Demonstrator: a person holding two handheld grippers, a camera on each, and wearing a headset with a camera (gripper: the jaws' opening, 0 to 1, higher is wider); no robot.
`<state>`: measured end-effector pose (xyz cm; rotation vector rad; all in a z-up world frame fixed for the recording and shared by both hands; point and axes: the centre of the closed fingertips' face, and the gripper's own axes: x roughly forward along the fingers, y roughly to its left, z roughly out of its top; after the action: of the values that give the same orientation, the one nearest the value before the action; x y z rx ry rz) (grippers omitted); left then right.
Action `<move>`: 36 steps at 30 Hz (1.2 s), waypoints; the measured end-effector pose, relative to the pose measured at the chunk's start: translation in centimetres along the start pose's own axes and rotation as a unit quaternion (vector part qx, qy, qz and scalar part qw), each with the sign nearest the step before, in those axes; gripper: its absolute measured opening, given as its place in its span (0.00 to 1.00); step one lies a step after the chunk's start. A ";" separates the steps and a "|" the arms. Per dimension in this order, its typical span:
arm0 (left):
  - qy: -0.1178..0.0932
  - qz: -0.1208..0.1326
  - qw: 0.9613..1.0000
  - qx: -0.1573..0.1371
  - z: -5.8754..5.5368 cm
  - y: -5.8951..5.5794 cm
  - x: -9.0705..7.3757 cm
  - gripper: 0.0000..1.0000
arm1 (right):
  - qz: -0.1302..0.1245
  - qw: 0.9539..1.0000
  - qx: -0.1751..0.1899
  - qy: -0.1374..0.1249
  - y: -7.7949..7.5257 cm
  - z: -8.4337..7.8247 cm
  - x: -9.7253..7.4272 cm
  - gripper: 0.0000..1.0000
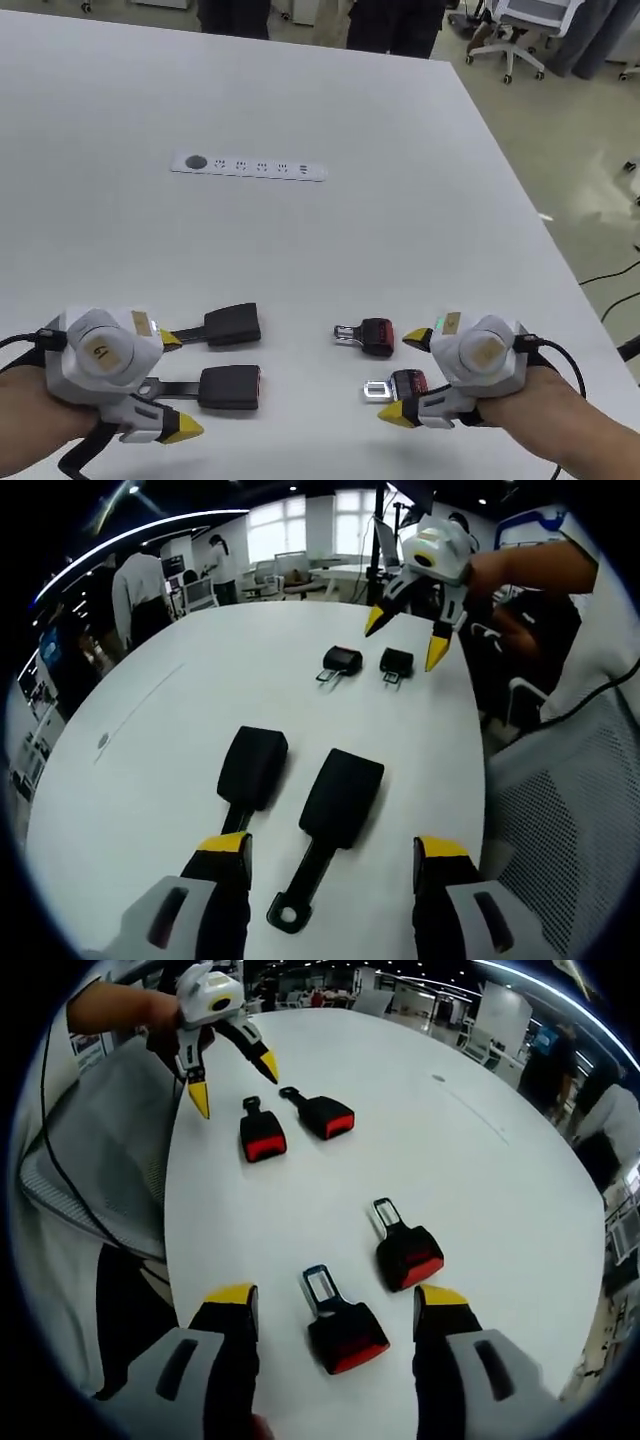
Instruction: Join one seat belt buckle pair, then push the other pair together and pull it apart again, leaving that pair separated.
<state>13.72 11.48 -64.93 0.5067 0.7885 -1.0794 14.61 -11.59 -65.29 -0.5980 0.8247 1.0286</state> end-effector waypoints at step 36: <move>0.069 -0.102 0.983 0.136 -0.3 -1.5 4.0 0.43 | 0.079 0.989 -0.094 0.084 -0.1 -4.1 1.3 0.42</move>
<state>13.25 8.75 -68.20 0.7508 0.8323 -1.3630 13.75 -14.10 -68.64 -0.7973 0.9412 1.2215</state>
